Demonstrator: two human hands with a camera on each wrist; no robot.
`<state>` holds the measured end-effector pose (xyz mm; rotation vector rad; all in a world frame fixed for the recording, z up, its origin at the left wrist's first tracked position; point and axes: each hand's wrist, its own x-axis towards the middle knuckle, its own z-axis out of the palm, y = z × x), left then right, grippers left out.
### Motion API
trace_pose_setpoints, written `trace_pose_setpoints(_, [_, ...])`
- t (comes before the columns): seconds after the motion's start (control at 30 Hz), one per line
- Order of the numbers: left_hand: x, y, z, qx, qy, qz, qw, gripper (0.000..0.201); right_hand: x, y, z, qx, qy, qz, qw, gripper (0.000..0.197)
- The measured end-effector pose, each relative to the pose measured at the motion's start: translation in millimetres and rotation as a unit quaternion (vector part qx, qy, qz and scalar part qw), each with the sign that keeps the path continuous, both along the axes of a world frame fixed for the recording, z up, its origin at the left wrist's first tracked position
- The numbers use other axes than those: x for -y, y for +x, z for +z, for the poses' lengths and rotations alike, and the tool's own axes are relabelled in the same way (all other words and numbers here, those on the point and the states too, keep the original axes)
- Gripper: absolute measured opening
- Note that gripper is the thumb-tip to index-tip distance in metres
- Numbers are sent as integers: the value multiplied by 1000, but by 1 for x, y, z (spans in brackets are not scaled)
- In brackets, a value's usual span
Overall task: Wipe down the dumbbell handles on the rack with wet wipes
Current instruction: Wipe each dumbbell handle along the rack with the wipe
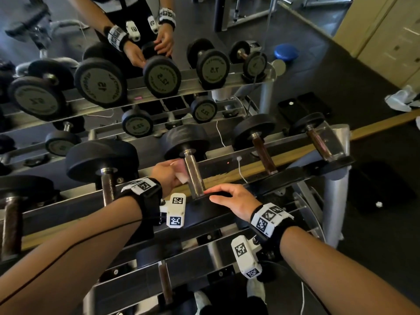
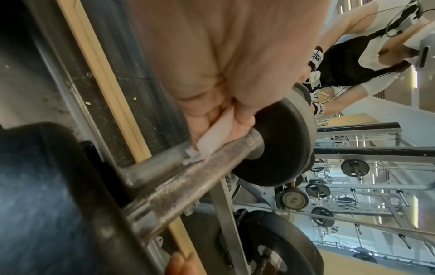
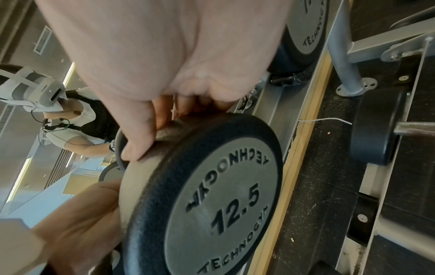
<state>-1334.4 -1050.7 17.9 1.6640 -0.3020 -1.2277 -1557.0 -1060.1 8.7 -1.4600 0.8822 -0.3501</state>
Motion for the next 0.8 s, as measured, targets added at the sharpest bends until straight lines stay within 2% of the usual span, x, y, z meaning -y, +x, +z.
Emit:
trace_pose_setpoints(0.13, [-12,-16,8,-17,-41,-66,997,26,0,2,-2,-4,-8,-5,1000,19])
trace_pose_setpoints(0.4, [-51,-18,18,43,-11,-244,969,30,1,1,1,1,0,-1,1000,19])
trace_pose_setpoints(0.47, [-52,-10,20,25,-13,-228,973,26,0,1,3,-2,-3,2,1000,20])
trace_pose_setpoints(0.5, [-50,-4,20,22,-19,-192,981,25,0,1,4,-4,-2,3,1000,20])
trace_pose_setpoints(0.57, [-41,7,16,46,-34,-108,993,26,0,0,5,-13,-5,5,1000,21])
trace_pose_setpoints(0.6, [-37,10,13,76,-36,-91,992,26,1,0,5,-19,-8,7,1000,21])
trace_pose_setpoints(0.7, [-28,3,7,138,-23,-128,982,22,2,1,3,-26,-7,9,1000,20])
trace_pose_setpoints(0.8, [-27,-15,3,108,-31,-156,981,27,2,1,0,-16,-3,6,1000,20])
